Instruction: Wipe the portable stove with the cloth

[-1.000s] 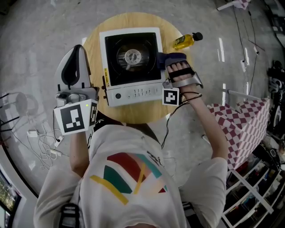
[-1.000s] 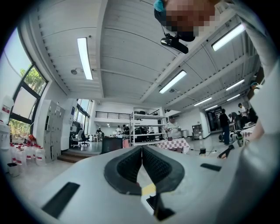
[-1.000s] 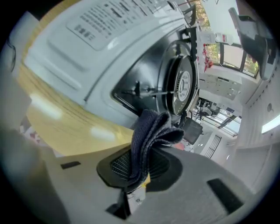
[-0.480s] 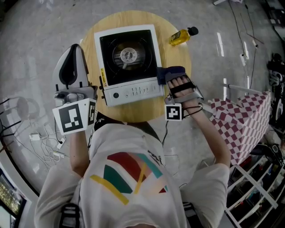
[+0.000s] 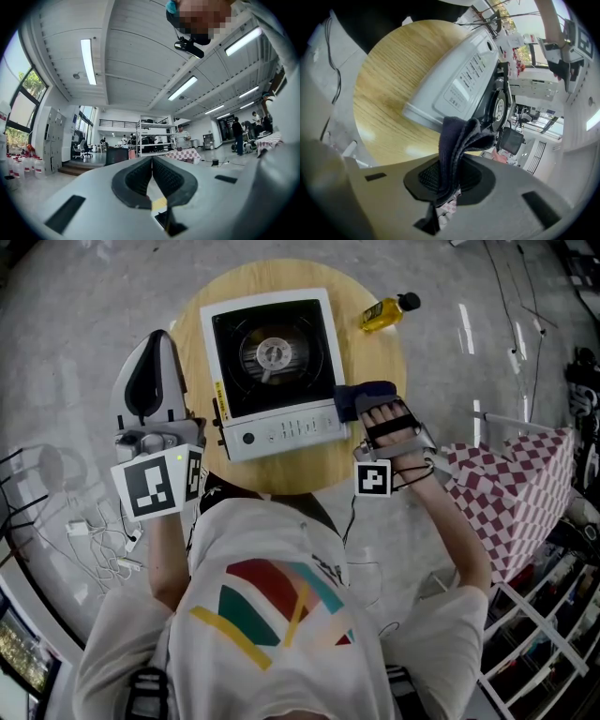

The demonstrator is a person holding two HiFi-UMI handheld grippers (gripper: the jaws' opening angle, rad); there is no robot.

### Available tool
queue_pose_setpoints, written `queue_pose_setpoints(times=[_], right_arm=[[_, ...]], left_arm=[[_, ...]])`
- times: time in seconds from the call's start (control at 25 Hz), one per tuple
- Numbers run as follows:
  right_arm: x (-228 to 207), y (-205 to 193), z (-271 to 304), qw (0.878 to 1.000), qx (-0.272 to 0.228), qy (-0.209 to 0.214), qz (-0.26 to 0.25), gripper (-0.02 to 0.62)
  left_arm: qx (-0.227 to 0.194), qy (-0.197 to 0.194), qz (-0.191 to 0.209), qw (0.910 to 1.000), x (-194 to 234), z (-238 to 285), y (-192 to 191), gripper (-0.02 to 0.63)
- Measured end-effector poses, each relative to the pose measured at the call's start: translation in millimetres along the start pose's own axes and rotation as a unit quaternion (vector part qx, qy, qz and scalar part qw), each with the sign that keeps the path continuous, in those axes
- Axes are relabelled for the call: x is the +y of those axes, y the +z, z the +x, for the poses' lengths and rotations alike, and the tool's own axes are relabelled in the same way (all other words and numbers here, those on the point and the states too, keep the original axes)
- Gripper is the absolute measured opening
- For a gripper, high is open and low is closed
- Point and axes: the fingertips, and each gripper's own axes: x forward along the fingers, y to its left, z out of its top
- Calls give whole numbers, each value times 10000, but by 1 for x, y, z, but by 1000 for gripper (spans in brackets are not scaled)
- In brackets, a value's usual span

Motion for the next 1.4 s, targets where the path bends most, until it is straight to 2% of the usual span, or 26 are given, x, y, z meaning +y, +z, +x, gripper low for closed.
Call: queue_pose_setpoints(times=[0.12, 0.36, 0.56, 0.72, 0.92, 1.04, 1.16, 1.24, 1.4], right_arm=[[-21, -11, -3, 9993, 166, -130, 310, 32], [-111, -16, -7, 9907, 235, -920, 975, 34], [-190, 22, 2, 9755, -30, -1440, 1666, 34], [-259, 66, 12, 9613, -344, -1712, 2130, 34], [-323, 128, 39, 9558, -531, -1772, 2287, 32], [-347, 152, 61, 9556, -436, -1751, 2328, 32], [-354, 163, 88, 9560, -92, -1693, 2395, 32], [-350, 168, 105, 9535, 86, -1484, 2621, 34], [-335, 180, 119, 9477, 30, -1018, 3026, 32]], left_arm=[[-29, -18, 18, 10000, 4, 0, 3, 6], [-128, -8, 81, 9999, 25, 1, 14, 6], [-201, 148, 144, 9996, 60, -6, 19, 6], [-165, 331, 354, 9987, 99, -13, 25, 6], [63, 521, 446, 9976, 158, -24, 8, 6], [120, 676, 424, 9967, 191, -28, 2, 6], [145, 755, 456, 9960, 223, -32, -4, 6], [178, 796, 461, 9956, 245, -35, -8, 6], [314, 803, 413, 9954, 277, -34, -21, 6]])
